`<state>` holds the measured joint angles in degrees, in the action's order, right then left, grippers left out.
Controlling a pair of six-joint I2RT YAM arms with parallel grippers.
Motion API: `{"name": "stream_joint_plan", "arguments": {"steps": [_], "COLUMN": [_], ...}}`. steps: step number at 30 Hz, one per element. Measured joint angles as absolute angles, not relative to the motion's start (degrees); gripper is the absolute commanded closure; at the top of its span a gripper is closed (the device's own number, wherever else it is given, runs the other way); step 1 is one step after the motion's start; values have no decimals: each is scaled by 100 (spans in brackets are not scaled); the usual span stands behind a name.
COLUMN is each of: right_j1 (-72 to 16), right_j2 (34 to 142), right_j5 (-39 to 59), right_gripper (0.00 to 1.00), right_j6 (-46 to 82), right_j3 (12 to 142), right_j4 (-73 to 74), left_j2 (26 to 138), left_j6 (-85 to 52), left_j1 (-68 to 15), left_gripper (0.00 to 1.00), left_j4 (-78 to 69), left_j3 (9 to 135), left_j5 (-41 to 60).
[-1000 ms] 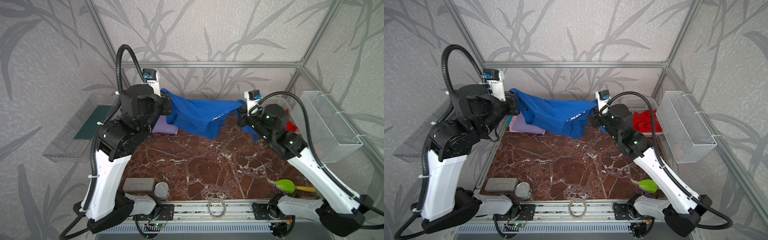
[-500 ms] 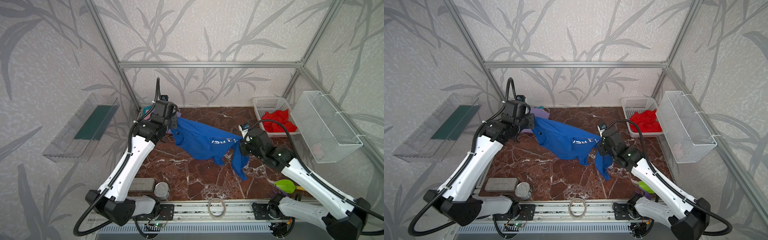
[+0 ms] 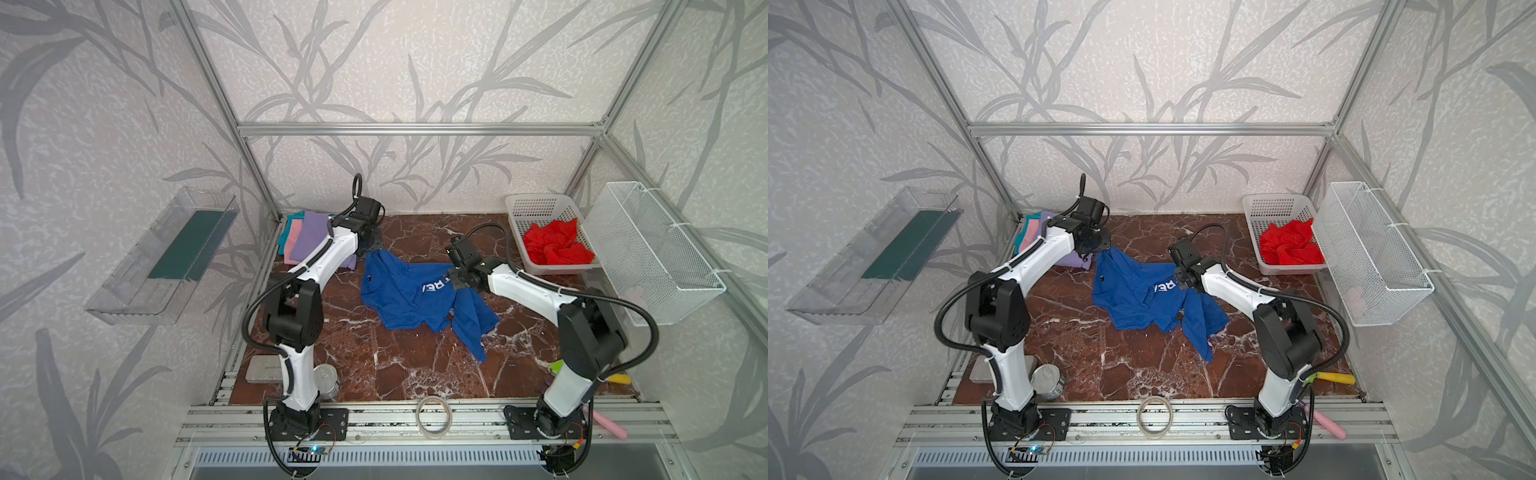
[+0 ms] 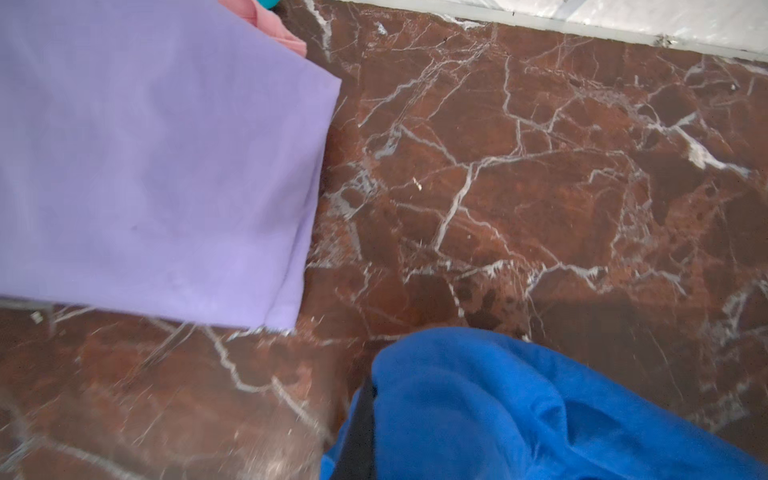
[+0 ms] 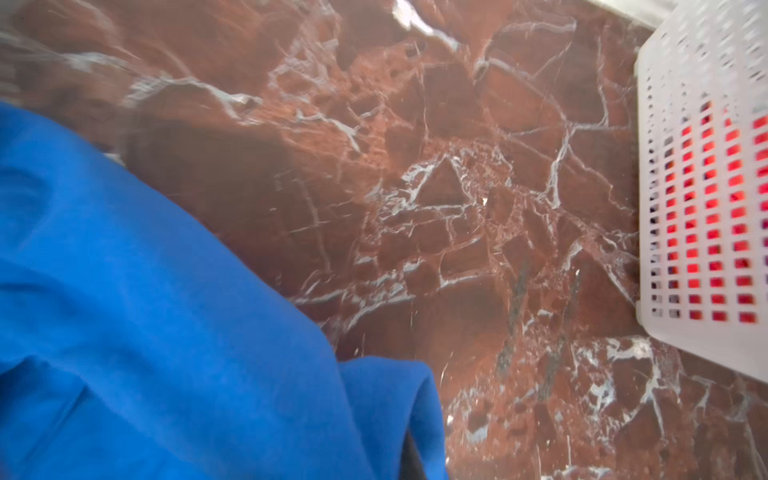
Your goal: Fold and stack the t-shirts
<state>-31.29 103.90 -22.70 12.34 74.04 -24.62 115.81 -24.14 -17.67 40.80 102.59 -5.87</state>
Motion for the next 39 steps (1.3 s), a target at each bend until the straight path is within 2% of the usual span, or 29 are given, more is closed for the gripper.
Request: {"name": "stream_joint_plan", "arguments": {"steps": [1, 2, 3, 4, 8, 11, 12, 15, 17, 19, 20, 22, 24, 26, 28, 33, 39], "right_j1": [-3059, -2995, -2932, -2877, -2731, -2840, -2932, -3548, -4040, -4390, -4469, -4504, -4482, -4462, -4453, -4357, -4060], "right_j2": [10691, 10857, 10986, 11048, 10864, 10226, 9990, 9148, 8858, 8873, 8962, 9251, 9666, 10186, 10580, 11218, 11686], "right_j5": [-2239, -2182, -2112, -2038, -1723, -1483, -1439, -1271, -956, -486, -237, 130, 416, 622, 681, 731, 823], "right_gripper": [57, 48, 43, 41, 38, 39, 40, 54, 70, 79, 79, 79, 77, 60, 53, 52, 54], "right_j6": [1267, 1288, 1321, 1350, 1361, 1253, 1210, 1039, 982, 1009, 1061, 1149, 1251, 1326, 1367, 1511, 1804], "right_j3": [7658, 7817, 7955, 8031, 8051, 7780, 7682, 7382, 7317, 7271, 7223, 7131, 7113, 7140, 7196, 7507, 7891], "right_j4": [-2543, -2628, -2707, -2773, -2943, -2950, -2945, -2858, -2740, -2565, -2460, -2300, -2200, -2119, -2071, -1846, -1461], "left_j2": [11933, 12221, 12521, 12801, 13454, 13382, 13299, 12748, 12151, 11579, 11166, 10560, 9848, 9109, 8554, 7557, 7205], "left_j6": [-2425, -2425, -2436, -2462, -2565, -2602, -2620, -2711, -2773, -2862, -2856, -2884, -2888, -2936, -2974, -3111, -3159], "left_j1": [-1761, -1754, -1743, -1730, -1678, -1669, -1669, -1634, -1614, -1605, -1605, -1597, -1586, -1579, -1579, -1575, -1575], "left_gripper": [96, 86, 74, 67, 50, 31, 28, 28, 35, 43, 45, 50, 50, 53, 50, 39, 38], "left_j4": [4200, 4318, 4462, 4641, 5269, 5559, 5588, 5581, 5529, 5419, 5262, 4969, 4550, 4003, 3590, 2797, 2338], "left_j3": [10586, 10908, 11262, 11614, 12597, 12704, 12656, 12186, 11655, 11177, 10790, 10171, 9334, 8377, 7557, 6283, 6069], "left_j5": [-578, -569, -561, -545, -534, -666, -720, -937, -1028, -1039, -1017, -917, -753, -561, -410, -165, -86]}}
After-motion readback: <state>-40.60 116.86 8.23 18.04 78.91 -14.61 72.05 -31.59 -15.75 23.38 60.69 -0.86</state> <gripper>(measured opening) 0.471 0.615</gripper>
